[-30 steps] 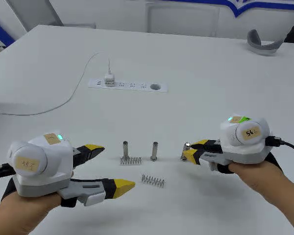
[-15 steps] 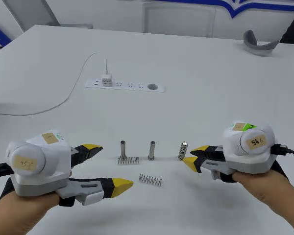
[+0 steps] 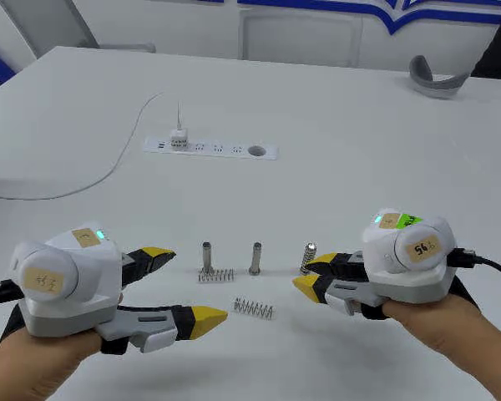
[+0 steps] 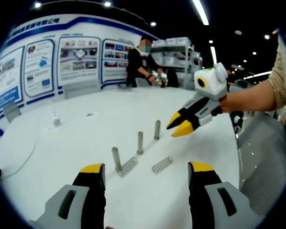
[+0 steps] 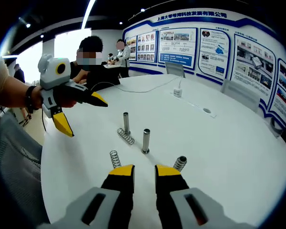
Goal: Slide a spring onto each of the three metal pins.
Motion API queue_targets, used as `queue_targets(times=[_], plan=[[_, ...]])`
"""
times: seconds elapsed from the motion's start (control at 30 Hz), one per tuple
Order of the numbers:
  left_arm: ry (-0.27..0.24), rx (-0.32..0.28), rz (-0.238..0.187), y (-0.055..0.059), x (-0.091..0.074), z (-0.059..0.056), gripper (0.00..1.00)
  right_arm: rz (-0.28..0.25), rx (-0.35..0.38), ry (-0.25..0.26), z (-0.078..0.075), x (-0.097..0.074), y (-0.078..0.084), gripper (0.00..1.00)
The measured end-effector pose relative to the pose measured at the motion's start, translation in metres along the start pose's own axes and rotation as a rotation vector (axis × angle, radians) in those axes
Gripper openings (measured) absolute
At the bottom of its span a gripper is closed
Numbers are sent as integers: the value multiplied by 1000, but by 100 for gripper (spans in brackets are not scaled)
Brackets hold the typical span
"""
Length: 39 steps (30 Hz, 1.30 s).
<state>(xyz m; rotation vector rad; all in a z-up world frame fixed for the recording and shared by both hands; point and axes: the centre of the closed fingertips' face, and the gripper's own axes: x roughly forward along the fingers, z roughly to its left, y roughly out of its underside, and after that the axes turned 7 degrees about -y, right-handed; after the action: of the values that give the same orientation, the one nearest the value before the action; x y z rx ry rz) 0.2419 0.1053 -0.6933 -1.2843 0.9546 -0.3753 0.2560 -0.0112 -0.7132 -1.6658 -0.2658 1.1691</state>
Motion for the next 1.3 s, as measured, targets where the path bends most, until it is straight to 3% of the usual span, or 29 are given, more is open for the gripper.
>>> queue_targets(times=[0.33, 0.63, 0.97, 1.3], plan=[[0, 4, 0, 0, -1, 0, 72, 20, -53, -65, 19, 16, -10, 18], [1, 5, 1, 1, 0, 0, 72, 80, -131, -148, 37, 36, -16, 18], [1, 3, 4, 3, 0, 0, 72, 155, -186, -215, 52, 54, -10, 18], [1, 1, 7, 5, -1, -1, 71, 226, -235, -251, 58, 67, -2, 18]])
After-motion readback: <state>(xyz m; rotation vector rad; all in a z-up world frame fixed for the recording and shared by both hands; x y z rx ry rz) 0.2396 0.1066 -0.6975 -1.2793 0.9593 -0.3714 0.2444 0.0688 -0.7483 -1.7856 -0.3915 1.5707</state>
